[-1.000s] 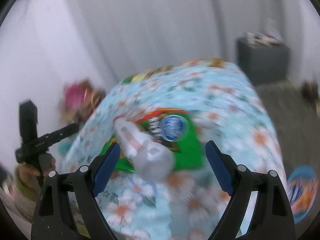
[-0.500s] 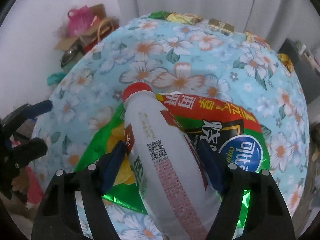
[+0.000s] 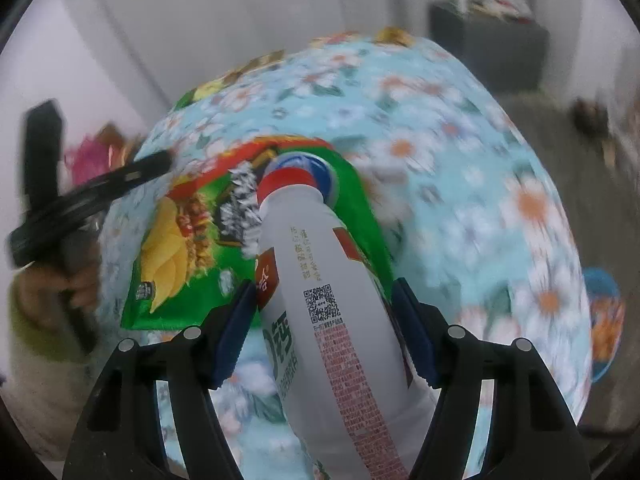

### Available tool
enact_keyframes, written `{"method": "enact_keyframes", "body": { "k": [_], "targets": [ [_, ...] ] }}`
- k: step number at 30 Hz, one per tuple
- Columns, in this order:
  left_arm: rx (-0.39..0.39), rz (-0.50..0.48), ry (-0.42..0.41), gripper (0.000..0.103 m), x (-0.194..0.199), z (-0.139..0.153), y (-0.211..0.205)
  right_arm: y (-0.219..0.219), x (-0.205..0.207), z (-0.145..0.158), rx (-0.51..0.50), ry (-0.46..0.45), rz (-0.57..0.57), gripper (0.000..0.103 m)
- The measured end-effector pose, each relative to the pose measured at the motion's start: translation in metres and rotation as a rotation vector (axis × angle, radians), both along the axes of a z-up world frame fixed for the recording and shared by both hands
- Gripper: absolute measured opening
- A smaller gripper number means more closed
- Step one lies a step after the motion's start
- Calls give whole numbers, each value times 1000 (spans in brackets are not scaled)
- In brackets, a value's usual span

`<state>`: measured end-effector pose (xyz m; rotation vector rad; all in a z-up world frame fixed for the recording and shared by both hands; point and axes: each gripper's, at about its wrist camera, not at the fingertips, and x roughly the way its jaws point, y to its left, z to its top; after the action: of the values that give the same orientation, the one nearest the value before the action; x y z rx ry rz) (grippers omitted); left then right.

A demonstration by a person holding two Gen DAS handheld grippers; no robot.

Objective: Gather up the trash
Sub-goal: 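Grasp a green chip bag with the left tool while the right tool grasps a white bottle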

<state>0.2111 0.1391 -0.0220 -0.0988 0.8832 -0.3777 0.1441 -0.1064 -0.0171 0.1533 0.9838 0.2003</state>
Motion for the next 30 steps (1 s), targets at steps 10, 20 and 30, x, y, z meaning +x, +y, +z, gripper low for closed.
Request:
{"method": "enact_keyframes", "body": {
  "k": [10,20,30],
  "targets": [
    [-238,-94,217,65,-22,-16,3,-12,-13,-4,92,-34,-68,65],
    [-443,-313,421,64,-137,-34,-7,-14,-17,-1,102,-49,-27,65],
    [-595,-195,433,63,-109,-49,0,-11,-20,0,78,-61,-27,65]
  ]
}}
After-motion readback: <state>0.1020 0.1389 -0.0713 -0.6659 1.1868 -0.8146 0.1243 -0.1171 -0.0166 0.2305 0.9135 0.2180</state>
